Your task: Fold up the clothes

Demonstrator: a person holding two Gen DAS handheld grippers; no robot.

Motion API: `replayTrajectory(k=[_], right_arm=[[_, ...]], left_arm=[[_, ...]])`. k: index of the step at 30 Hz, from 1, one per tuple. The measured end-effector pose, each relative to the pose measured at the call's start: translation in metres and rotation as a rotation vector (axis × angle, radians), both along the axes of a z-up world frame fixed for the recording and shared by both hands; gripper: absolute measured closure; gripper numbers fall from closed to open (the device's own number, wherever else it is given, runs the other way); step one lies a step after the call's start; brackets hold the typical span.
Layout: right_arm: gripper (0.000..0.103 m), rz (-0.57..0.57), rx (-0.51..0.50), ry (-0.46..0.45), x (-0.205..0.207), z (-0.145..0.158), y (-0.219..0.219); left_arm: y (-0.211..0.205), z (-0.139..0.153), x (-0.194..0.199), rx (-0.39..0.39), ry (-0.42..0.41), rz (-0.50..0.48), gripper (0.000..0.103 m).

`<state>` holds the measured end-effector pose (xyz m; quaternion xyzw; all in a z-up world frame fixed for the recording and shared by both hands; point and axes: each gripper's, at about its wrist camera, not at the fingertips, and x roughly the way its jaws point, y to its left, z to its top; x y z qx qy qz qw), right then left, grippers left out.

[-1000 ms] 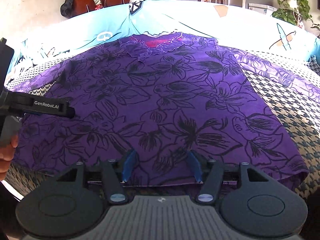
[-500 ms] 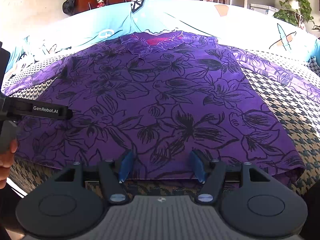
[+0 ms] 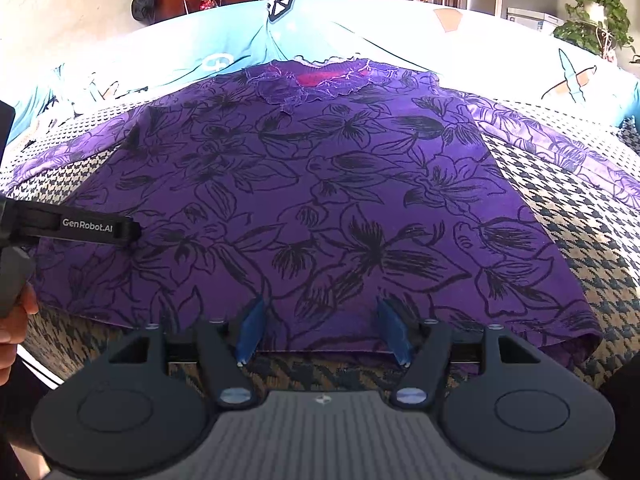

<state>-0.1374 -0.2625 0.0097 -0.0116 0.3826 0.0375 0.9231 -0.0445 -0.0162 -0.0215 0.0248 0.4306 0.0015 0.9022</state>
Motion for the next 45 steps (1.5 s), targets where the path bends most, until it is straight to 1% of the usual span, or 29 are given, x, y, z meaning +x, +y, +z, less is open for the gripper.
replayTrajectory(k=[13,19,22,24,27,30,31,33,34,36,38,45], right_arm=[[0.040,0.012,0.006,0.005,-0.005,0.001,-0.003],[0.039,0.009,0.029,-0.011,-0.012,0.005,-0.008],[0.039,-0.028,0.057,-0.038,-0.015,0.008,-0.015],[0.039,-0.069,0.080,-0.051,-0.013,0.011,-0.022],[0.039,-0.125,0.074,-0.064,-0.006,0.013,-0.029],[0.038,-0.178,0.038,-0.066,0.004,0.013,-0.035],[0.038,-0.193,0.032,-0.058,0.008,0.012,-0.037],[0.037,-0.207,0.036,-0.012,0.015,0.008,-0.041],[0.035,-0.211,0.040,0.012,0.017,0.004,-0.043],[0.031,-0.206,0.031,-0.001,0.013,0.002,-0.042],[0.029,-0.196,0.007,0.010,0.011,0.001,-0.037],[0.028,-0.178,0.014,0.036,0.006,0.003,-0.040]], left_arm=[[-0.003,0.001,-0.010,0.005,-0.007,0.012,0.000],[-0.007,0.008,-0.018,-0.012,-0.046,-0.010,0.000],[-0.012,0.014,-0.021,-0.029,-0.094,-0.044,0.000],[-0.019,0.015,-0.021,-0.028,-0.105,-0.074,0.000],[-0.031,0.013,-0.018,-0.020,-0.096,-0.119,0.000],[-0.042,0.009,-0.017,-0.010,-0.074,-0.157,0.000],[-0.046,0.008,-0.018,-0.006,-0.066,-0.170,0.000],[-0.050,0.006,-0.018,-0.007,-0.051,-0.181,0.000],[-0.051,0.004,-0.019,-0.009,-0.046,-0.182,0.000],[-0.052,0.003,-0.021,-0.016,-0.038,-0.176,0.000],[-0.052,0.002,-0.022,-0.020,-0.032,-0.171,0.000],[-0.051,0.002,-0.030,-0.021,-0.009,-0.160,0.000]])
